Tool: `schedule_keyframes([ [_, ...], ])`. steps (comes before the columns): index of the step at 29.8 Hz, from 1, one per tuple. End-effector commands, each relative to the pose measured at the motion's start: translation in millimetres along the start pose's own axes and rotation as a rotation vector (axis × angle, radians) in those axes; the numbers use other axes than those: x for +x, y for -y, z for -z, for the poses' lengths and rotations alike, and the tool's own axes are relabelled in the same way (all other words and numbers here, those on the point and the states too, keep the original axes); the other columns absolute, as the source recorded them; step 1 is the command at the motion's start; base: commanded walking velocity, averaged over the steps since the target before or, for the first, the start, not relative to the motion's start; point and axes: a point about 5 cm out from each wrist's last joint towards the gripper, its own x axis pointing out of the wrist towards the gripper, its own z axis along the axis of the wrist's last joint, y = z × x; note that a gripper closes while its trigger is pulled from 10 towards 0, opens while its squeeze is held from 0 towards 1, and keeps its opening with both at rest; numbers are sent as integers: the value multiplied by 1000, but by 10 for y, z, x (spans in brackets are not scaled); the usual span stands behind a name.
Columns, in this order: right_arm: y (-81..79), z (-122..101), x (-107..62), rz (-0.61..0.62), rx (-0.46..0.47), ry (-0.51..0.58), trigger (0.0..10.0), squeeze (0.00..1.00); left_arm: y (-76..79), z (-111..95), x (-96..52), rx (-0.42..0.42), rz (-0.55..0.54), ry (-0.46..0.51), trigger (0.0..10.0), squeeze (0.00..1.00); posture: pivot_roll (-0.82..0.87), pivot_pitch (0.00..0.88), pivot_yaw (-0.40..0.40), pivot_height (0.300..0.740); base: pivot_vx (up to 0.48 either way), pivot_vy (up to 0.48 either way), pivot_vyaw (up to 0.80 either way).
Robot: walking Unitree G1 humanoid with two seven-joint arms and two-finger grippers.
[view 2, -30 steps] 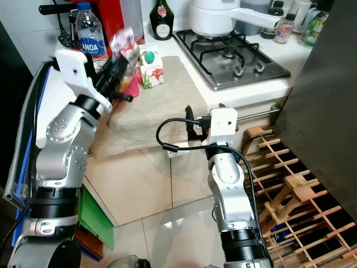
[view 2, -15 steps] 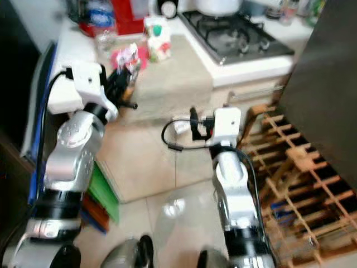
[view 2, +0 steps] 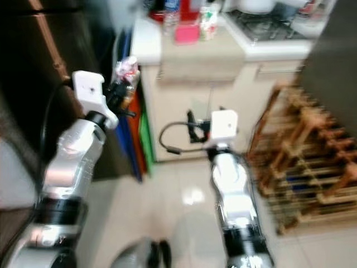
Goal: Restocking fridge
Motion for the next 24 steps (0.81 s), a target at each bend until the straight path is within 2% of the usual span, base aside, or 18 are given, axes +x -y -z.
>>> schedule_keyframes([
  [1,32,-80,32,9,-18,28,10000,0,-14,-98,20,36,0,39,10000,0,-10,0,80,740,0,0,763],
  [5,30,-4,1,11,1,4,10000,0,-345,216,-189,90,-126,-71,10000,0,10,0,73,740,0,0,691],
  [9,37,65,-27,7,0,-16,10000,0,-555,455,-384,93,-243,-172,10000,0,26,0,70,740,0,0,647],
  [11,22,80,-29,4,0,-19,10000,0,-577,482,-423,83,-260,-184,10000,0,32,0,70,740,0,0,625],
  [15,-18,89,-21,-8,8,-20,10000,0,-542,454,-410,104,-241,-165,10000,0,38,0,69,740,0,0,605],
  [18,-76,114,-36,-29,12,-26,10000,0,-558,443,-405,101,-242,-153,10000,0,46,0,70,740,0,-442,577],
  [24,-78,149,-43,-40,14,-35,10000,0,-547,456,-411,115,-244,-157,10000,0,50,0,63,740,0,-479,536],
])
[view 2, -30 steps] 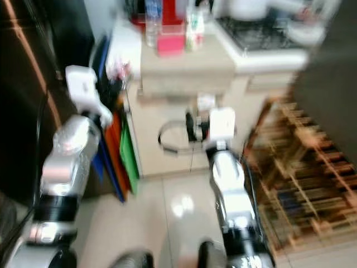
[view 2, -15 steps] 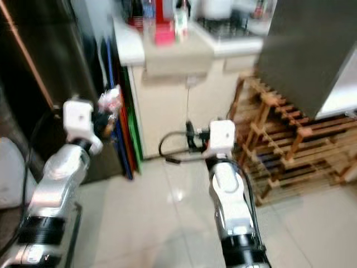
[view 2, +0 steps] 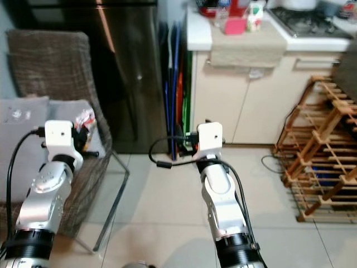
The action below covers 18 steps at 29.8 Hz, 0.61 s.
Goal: Restocking fridge
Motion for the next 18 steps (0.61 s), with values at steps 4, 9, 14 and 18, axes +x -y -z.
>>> schedule_keyframes([
  [4,57,-19,33,19,-13,9,10000,0,38,-96,66,28,17,43,10000,0,45,0,59,740,0,-472,375],
  [9,80,-29,55,32,-24,18,10000,0,49,-118,110,31,39,46,10000,0,26,0,100,740,0,-467,0],
  [14,80,-74,61,61,-18,45,10000,0,98,-160,193,31,74,48,10000,0,-4,0,128,740,0,-465,0],
  [18,46,-34,16,70,-6,37,10000,0,184,-224,224,49,120,78,10000,0,-5,0,131,740,0,-465,0],
])
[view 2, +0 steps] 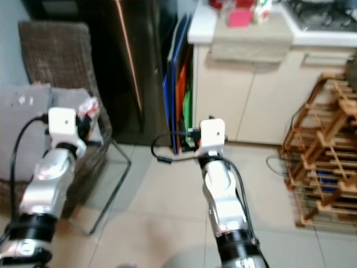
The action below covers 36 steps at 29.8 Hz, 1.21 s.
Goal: Restocking fridge
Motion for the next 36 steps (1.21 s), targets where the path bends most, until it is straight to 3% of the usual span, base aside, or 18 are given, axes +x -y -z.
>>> schedule_keyframes([
  [1,-88,-46,1,-21,-1,26,10000,0,-70,-32,-6,14,-3,19,10000,0,-4,0,127,740,0,-465,0],
  [10,-30,-7,-23,-27,-23,-1,10000,0,62,50,-99,-17,58,25,10000,0,-1,0,92,740,0,-441,-458],
  [17,21,-1,-34,-34,-33,-8,10000,0,120,102,-115,-27,50,11,10000,0,-11,0,86,740,0,-435,0],
  [25,91,-49,-67,-29,-59,-3,10000,0,65,80,-22,-69,12,-2,10000,0,-57,0,94,740,93,-424,0],
  [36,151,-53,-114,-32,-79,-11,10000,0,120,-52,112,-74,9,59,10000,0,-72,0,64,740,298,-373,0],
])
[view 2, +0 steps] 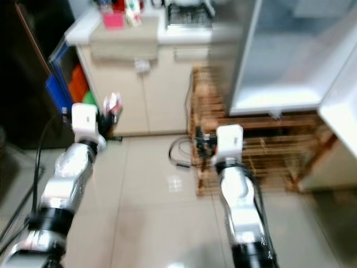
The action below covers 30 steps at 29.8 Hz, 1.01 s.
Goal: Restocking fridge
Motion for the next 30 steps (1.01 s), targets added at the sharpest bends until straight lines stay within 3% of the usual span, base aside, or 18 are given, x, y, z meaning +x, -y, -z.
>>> schedule_keyframes([
  [1,59,-26,-9,1,-11,0,10000,0,51,-27,41,-11,7,15,10000,0,-72,0,64,740,307,-364,0],
  [13,82,-11,-49,19,-11,2,10000,0,52,-46,137,26,34,9,10000,0,-99,0,112,740,354,-319,0],
  [20,118,-3,-54,37,-13,3,10000,0,135,-138,179,51,98,71,10000,0,-105,0,124,740,354,-321,0],
  [30,149,10,-75,46,-20,0,10000,0,161,-134,171,44,111,84,10000,0,-98,0,114,740,0,0,0],
])
